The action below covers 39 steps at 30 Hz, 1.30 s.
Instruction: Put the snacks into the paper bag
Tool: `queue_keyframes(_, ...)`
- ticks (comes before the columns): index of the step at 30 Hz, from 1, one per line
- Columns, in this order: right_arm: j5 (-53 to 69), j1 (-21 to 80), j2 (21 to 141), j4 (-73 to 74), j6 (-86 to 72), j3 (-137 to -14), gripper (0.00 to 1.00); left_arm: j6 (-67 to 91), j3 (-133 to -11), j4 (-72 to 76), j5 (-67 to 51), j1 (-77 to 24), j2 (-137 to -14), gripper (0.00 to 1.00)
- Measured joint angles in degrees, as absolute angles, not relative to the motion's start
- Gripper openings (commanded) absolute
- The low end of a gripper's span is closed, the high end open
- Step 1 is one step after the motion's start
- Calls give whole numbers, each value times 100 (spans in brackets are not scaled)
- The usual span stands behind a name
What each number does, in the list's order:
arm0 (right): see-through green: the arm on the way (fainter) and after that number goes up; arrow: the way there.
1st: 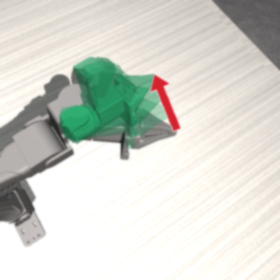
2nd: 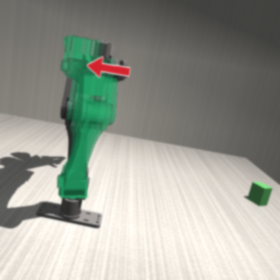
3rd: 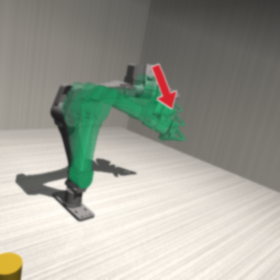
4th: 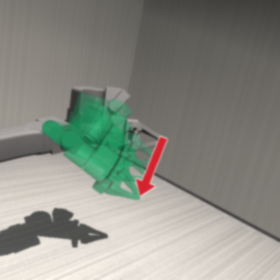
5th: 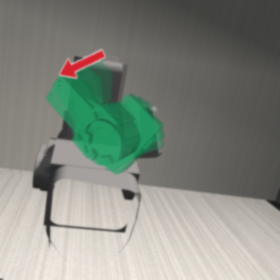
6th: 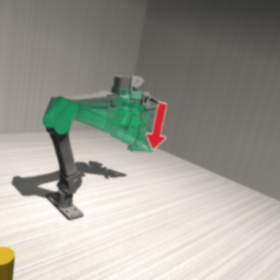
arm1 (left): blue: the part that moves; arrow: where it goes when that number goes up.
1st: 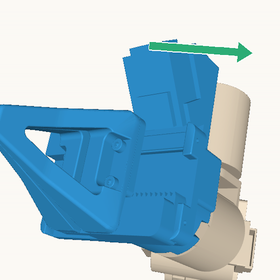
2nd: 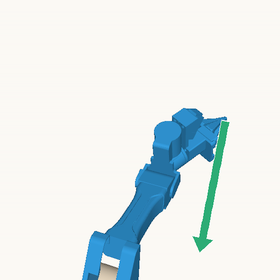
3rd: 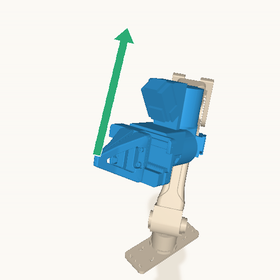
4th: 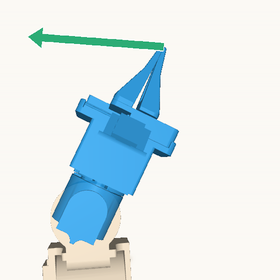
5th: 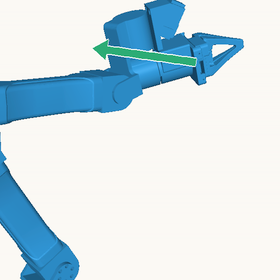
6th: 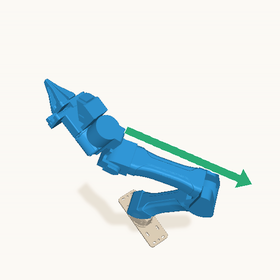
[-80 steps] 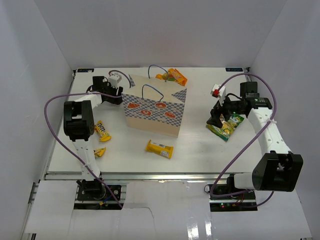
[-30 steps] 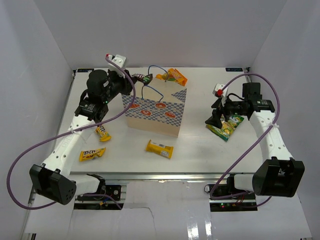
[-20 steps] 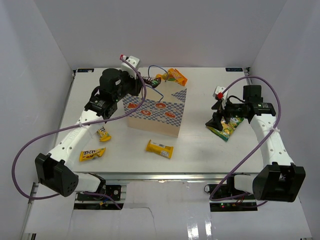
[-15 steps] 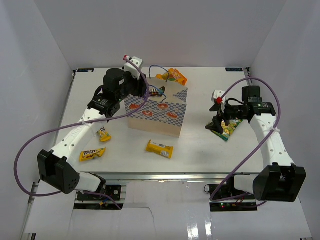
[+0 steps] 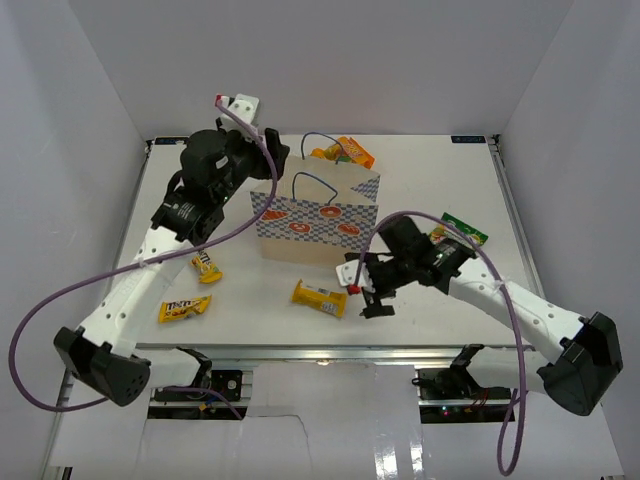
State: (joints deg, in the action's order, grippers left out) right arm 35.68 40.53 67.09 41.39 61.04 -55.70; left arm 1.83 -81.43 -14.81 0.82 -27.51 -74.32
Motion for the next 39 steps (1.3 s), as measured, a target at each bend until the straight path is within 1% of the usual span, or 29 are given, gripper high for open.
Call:
queue_keyframes(3,2661,5098,6973,3306,5216,-5349,91,493,-7894,-1605,615,-2751,-6726,86)
queue_keyframes(7,1426,6005,7773,2171,3968,-5352,91,1059,-7242,-1920,1190,-2751,-5336,89)
queue_keyframes(10,777,6276,8418,1691,3251,-5430,91,1638,-6617,-2191,1463,-2751,-4274,98)
queue_keyframes(15,139,6298,8965,1120,2587,-5435,92,2561,-5522,-2722,1767,-2751,-3087,98)
queue_keyframes(19,-60,6292,9266,849,2353,-5465,92,3085,-4993,-3092,1870,-2751,-2856,98)
queue_keyframes(26,-64,6289,9802,604,2202,-5505,88,3417,-4963,-3293,1859,-2751,-3376,98)
queue_keyframes(29,47,6263,9845,556,2176,-5513,81,3500,-4969,-3343,1811,-2751,-3634,98)
queue_keyframes(30,97,6252,9852,556,2161,-5513,75,3524,-4969,-3365,1793,-2751,-3684,98)
queue_keyframes(31,158,6233,9859,556,2161,-5513,72,3557,-4969,-3385,1778,-2751,-3706,98)
queue_keyframes(32,213,6222,9863,558,2145,-5513,67,3588,-4969,-3406,1769,-2751,-3697,98)
queue_keyframes(37,534,6171,9867,596,2165,-5492,54,3662,-4967,-3437,1765,-2751,-3441,98)
queue_keyframes(38,576,6167,9863,602,2187,-5483,46,3684,-4967,-3435,1772,-2751,-3378,98)
queue_keyframes(39,650,6160,9852,602,2248,-5457,43,3693,-4967,-3435,1778,-2751,-3315,98)
